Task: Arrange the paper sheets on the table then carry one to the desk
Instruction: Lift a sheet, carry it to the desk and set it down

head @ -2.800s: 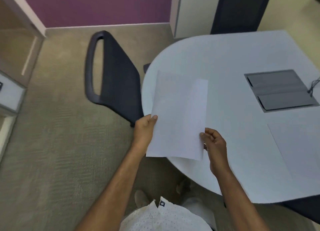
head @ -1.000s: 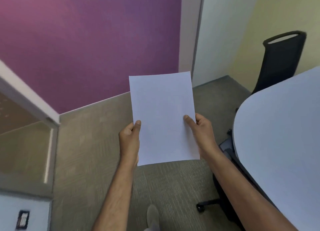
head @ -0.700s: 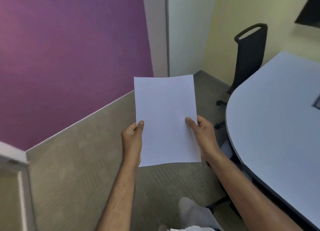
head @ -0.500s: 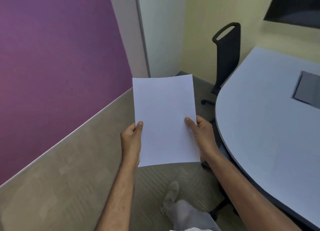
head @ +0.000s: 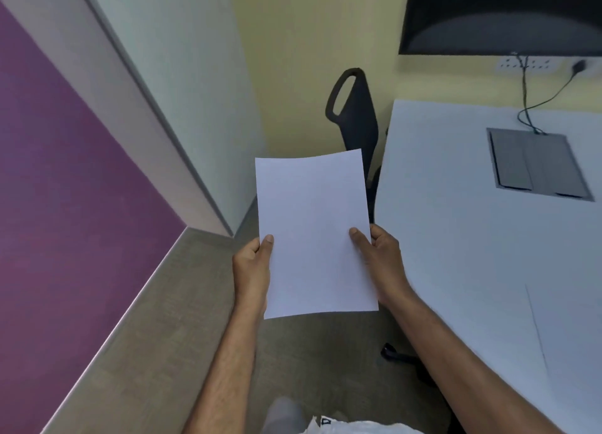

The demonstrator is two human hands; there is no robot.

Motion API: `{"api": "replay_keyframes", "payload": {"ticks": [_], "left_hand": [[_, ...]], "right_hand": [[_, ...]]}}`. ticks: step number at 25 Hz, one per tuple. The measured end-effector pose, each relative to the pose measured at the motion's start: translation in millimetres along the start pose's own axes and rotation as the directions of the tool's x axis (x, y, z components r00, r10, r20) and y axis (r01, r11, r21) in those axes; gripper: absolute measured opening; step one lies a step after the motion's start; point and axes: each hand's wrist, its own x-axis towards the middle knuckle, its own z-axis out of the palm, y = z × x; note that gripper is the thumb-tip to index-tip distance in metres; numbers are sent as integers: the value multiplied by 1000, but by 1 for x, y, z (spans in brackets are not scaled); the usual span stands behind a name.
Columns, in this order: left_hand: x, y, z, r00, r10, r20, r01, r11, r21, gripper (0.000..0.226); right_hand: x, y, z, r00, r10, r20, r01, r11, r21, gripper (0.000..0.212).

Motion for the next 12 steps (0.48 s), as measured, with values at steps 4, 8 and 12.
{"api": "replay_keyframes", "payload": {"ticks": [4, 8, 12], "left_hand": [[106, 11, 47, 989, -21, 146, 8, 996, 88, 30], [204, 17, 101, 950, -47, 309, 11, 993, 116, 27], [290, 30, 156, 871, -100, 480, 17, 985, 174, 33]], "right_hand": [[76, -8, 12, 986, 13, -166, -7, 999, 36, 24], [153, -14, 17, 941, 49, -336, -22, 996, 85, 22], [212, -22, 25, 852, 85, -516, -29, 993, 117, 25]]}}
